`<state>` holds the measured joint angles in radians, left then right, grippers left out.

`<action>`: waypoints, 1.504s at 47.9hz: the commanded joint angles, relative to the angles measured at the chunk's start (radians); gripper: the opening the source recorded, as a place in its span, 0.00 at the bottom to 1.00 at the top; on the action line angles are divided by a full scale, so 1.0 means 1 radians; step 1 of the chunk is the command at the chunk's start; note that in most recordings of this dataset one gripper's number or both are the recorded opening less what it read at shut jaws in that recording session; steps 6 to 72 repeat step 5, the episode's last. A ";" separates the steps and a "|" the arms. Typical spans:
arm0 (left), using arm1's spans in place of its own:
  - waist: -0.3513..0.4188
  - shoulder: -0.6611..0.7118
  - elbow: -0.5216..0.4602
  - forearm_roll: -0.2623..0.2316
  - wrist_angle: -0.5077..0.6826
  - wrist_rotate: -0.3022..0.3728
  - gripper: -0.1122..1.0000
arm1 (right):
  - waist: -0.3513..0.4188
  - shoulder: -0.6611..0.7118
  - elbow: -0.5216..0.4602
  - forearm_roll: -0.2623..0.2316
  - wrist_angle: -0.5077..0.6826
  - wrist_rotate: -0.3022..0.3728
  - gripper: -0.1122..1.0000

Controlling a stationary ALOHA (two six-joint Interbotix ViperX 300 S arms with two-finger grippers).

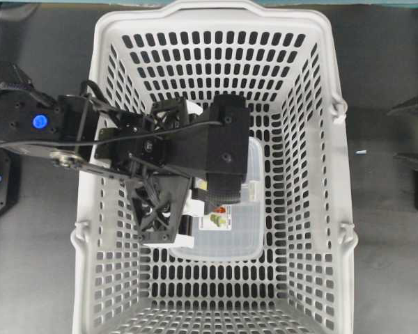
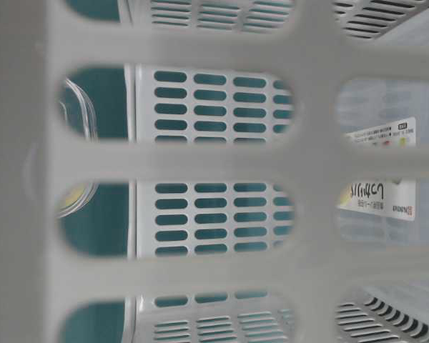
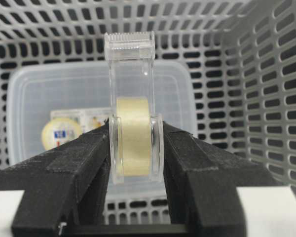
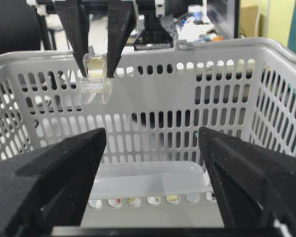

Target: Pick up the tape dispenser from the shopping basket with the left arm.

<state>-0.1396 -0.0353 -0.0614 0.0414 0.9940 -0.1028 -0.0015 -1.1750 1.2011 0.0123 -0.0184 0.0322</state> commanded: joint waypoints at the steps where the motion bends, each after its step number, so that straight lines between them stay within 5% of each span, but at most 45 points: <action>1: -0.003 -0.015 -0.008 0.003 -0.008 0.000 0.36 | -0.003 0.006 -0.006 0.003 -0.005 0.000 0.76; 72: -0.003 -0.015 -0.005 0.003 -0.008 0.000 0.36 | -0.002 0.006 -0.003 0.003 -0.003 0.002 0.76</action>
